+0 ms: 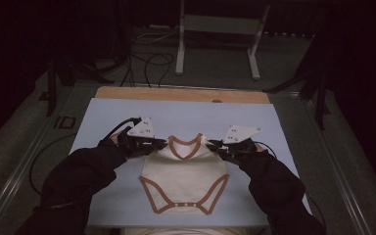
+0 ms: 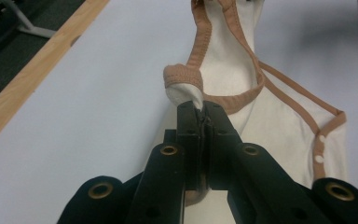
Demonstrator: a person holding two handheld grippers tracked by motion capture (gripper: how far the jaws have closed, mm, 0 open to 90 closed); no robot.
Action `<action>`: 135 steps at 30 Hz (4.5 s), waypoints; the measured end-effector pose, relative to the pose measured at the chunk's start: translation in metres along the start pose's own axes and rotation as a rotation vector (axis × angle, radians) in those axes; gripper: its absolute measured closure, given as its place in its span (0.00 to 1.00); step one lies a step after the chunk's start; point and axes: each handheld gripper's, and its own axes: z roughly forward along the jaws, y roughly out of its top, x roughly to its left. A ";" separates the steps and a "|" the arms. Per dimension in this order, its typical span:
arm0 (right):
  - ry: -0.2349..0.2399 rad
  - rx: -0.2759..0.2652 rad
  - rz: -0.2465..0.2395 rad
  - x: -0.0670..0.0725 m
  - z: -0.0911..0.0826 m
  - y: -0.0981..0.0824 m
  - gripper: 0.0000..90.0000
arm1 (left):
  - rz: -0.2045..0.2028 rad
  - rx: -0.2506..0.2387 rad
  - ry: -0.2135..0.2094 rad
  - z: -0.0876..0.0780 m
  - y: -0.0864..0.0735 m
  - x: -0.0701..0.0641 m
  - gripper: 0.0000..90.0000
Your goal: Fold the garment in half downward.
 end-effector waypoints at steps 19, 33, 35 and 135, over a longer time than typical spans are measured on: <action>0.094 0.043 0.028 0.030 0.011 -0.034 0.91 | -0.022 0.040 -0.059 0.019 -0.038 -0.026 0.97; 0.150 0.048 0.074 0.048 0.014 -0.055 0.91 | -0.022 0.060 -0.088 0.029 -0.056 -0.048 0.97; 0.165 0.055 0.077 0.051 0.012 -0.056 0.90 | -0.036 0.053 -0.092 0.030 -0.059 -0.052 0.97; 0.365 0.201 0.099 0.096 0.019 -0.070 0.72 | -0.085 0.124 -0.379 0.042 -0.097 -0.094 0.78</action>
